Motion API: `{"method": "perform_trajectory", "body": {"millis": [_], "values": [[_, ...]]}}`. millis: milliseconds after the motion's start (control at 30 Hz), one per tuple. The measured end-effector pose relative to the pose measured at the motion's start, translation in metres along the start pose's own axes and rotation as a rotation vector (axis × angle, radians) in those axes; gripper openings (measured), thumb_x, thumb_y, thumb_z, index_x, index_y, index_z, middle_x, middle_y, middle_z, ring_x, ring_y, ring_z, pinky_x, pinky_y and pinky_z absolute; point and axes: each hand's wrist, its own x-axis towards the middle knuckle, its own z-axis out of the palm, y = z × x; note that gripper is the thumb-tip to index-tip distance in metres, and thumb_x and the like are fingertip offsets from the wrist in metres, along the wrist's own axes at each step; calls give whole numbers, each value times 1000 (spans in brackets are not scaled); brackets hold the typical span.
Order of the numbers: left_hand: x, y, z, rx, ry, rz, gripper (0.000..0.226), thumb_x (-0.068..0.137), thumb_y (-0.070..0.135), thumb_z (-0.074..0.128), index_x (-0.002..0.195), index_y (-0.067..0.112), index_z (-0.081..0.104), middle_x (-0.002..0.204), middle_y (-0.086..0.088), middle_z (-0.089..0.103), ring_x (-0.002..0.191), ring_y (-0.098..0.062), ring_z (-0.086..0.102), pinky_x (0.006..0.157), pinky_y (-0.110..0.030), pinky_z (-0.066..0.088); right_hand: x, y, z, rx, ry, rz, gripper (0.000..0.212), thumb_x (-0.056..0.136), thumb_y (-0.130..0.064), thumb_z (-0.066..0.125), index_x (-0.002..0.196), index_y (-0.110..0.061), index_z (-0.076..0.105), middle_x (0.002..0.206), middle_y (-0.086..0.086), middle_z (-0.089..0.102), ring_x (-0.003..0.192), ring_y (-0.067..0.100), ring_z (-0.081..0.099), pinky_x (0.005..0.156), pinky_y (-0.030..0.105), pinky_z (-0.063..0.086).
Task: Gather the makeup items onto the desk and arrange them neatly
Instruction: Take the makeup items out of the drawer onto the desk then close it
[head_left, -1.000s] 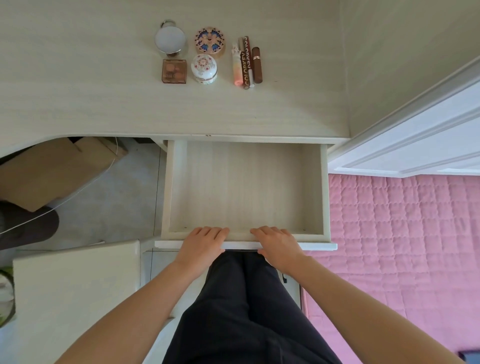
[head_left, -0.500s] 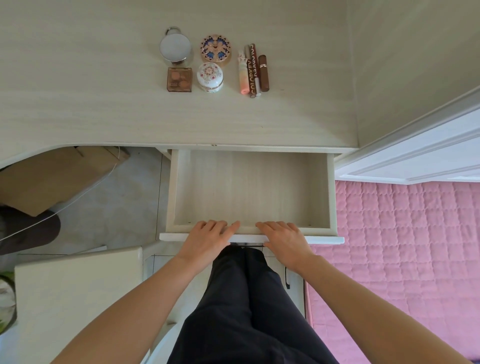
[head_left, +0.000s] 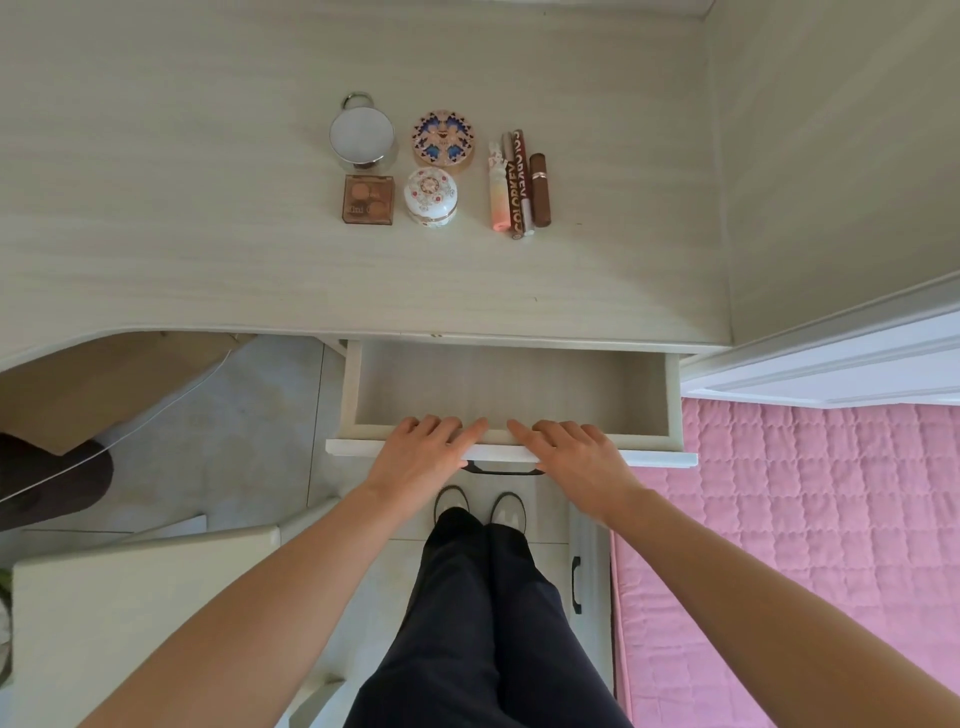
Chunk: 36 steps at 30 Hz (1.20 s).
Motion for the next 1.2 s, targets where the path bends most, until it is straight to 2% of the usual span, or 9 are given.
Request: {"method": "perform_trajectory", "body": {"millis": [267, 500, 733, 800, 867, 933, 1000, 1100, 1200], "values": [[24, -7, -7, -44, 158, -143, 51, 63, 23, 86, 110, 14, 66, 98, 1, 67, 91, -25, 63, 79, -36, 53, 23, 12, -2, 56, 61, 87, 89, 51, -8, 84, 131, -22, 48, 105, -1, 62, 88, 22, 63, 78, 35, 52], [17, -11, -20, -145, 247, -276, 25, 74, 14, 79, 97, 13, 69, 99, 1, 68, 93, -22, 62, 78, -34, 53, 27, 8, -7, 166, 219, 166, 81, 48, 13, 73, 123, -12, 58, 110, 7, 64, 102, 29, 62, 93, 44, 50], [-3, 0, -32, -337, 312, -373, 15, 89, 17, 58, 99, 11, 68, 96, 3, 66, 94, -18, 58, 78, -29, 51, 1, -5, -12, 334, 414, 330, 45, 60, 17, 70, 98, -8, 69, 103, 6, 66, 95, 27, 63, 71, 33, 55], [-7, 6, -36, -520, 250, -565, 15, 93, 22, 55, 97, 14, 68, 96, 6, 66, 93, -14, 58, 76, -24, 48, -7, -4, -11, 388, 427, 392, 29, 72, 11, 68, 94, -9, 69, 100, 3, 65, 93, 25, 61, 68, 32, 53], [-7, 8, -35, -838, 159, -887, 15, 94, 27, 56, 95, 17, 67, 95, 7, 68, 94, -12, 62, 80, -23, 47, -13, -5, -15, 565, 404, 495, 18, 84, 2, 61, 95, -9, 69, 97, 0, 64, 91, 21, 57, 72, 28, 50], [0, 2, -34, -1284, 134, -1239, 21, 94, 30, 56, 93, 12, 65, 96, -1, 70, 92, -18, 67, 86, -33, 52, -13, -4, -20, 805, 301, 718, 15, 93, -13, 53, 95, -11, 67, 90, -4, 63, 85, 16, 56, 68, 19, 43], [9, -5, -37, -1697, 145, -1471, 27, 95, 29, 57, 103, 3, 61, 103, -12, 68, 90, -24, 70, 84, -36, 54, -8, 2, -23, 1037, 165, 1009, 28, 95, -27, 47, 80, -9, 62, 78, 0, 66, 74, 20, 57, 62, 26, 47], [21, -10, -45, -2062, 149, -1590, 28, 95, 22, 57, 114, 2, 51, 107, -22, 64, 92, -34, 69, 84, -41, 55, 1, 10, -26, 1465, 72, 1279, 29, 96, -35, 42, 90, -11, 56, 87, 10, 70, 83, 27, 67, 83, 45, 55], [28, -18, -48, -2223, 167, -1631, 27, 93, 13, 59, 115, 0, 51, 109, -30, 62, 94, -41, 67, 87, -47, 54, 11, 19, -33, 1898, 188, 1417, 21, 99, -25, 46, 107, -6, 47, 102, 19, 65, 88, 38, 66, 88, 53, 52]]}}
